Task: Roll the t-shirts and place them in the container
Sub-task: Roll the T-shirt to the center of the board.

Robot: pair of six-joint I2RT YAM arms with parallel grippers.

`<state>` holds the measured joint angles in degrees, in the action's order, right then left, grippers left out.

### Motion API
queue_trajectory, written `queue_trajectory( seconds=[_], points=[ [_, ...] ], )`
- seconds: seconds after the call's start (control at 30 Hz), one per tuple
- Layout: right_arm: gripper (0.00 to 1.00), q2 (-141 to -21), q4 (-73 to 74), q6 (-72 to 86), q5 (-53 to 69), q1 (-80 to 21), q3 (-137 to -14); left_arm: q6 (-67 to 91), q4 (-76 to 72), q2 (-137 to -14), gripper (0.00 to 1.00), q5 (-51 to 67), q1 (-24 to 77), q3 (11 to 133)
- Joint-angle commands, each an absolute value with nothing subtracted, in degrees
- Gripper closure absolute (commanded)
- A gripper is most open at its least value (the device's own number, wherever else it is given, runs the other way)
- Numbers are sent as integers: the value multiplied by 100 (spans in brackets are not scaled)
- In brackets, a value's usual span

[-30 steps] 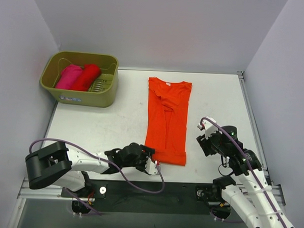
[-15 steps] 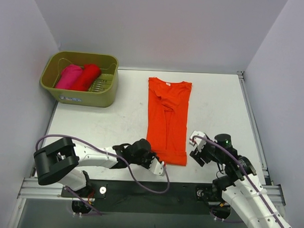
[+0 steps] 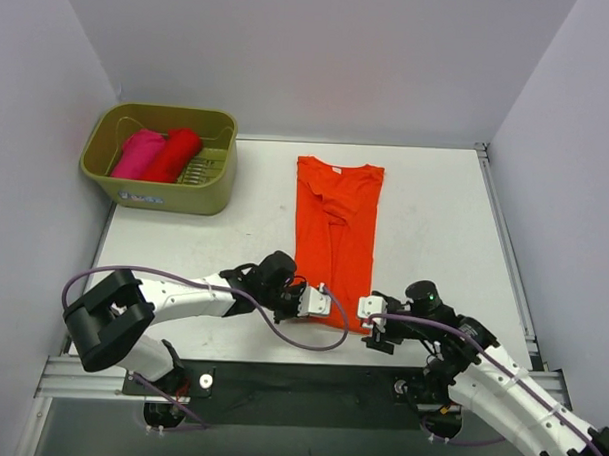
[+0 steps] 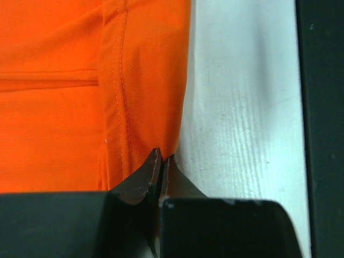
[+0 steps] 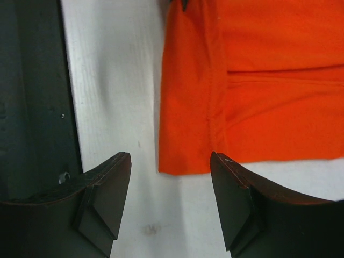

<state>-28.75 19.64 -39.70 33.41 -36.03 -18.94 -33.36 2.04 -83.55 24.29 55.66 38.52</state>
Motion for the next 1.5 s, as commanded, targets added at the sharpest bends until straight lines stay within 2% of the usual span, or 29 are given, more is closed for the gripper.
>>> queue_trajectory(
  seconds=[0.0,0.2,0.53,0.77,1.2,1.23,1.27,1.43,1.47],
  points=[
    [37,-3365,1337,-3938,3306,-4051,-1819,-2612,343,-8455,100,3225,5327,4183],
    [37,-3822,616,-3621,2848,-4544,-1679,-1909,133,-8481,100,3822,5063,4236],
    [37,-4306,343,-3832,2294,-4983,-1713,-1073,-149,-8604,100,4613,4659,4262],
    [37,-4535,299,-3613,2198,-5124,-1872,-678,-413,-8763,100,4816,4500,4315],
    [38,-5158,-237,-3498,1091,-5695,-1863,-26,-703,-8693,100,5422,4219,4228],
    [39,-5237,-385,-3507,977,-5721,-1846,-26,-668,-8692,100,5449,4210,4228],
    [51,-5386,-430,-3524,810,-5739,-1863,-139,-546,-8684,100,5458,4210,4236],
    [89,-5503,-168,-3463,667,-5678,-2065,-1209,602,-8719,100,5616,4210,4394],
    [92,-5441,-28,-3454,903,-5608,-2109,-1456,850,-8780,100,5660,4201,4464]
  ],
)
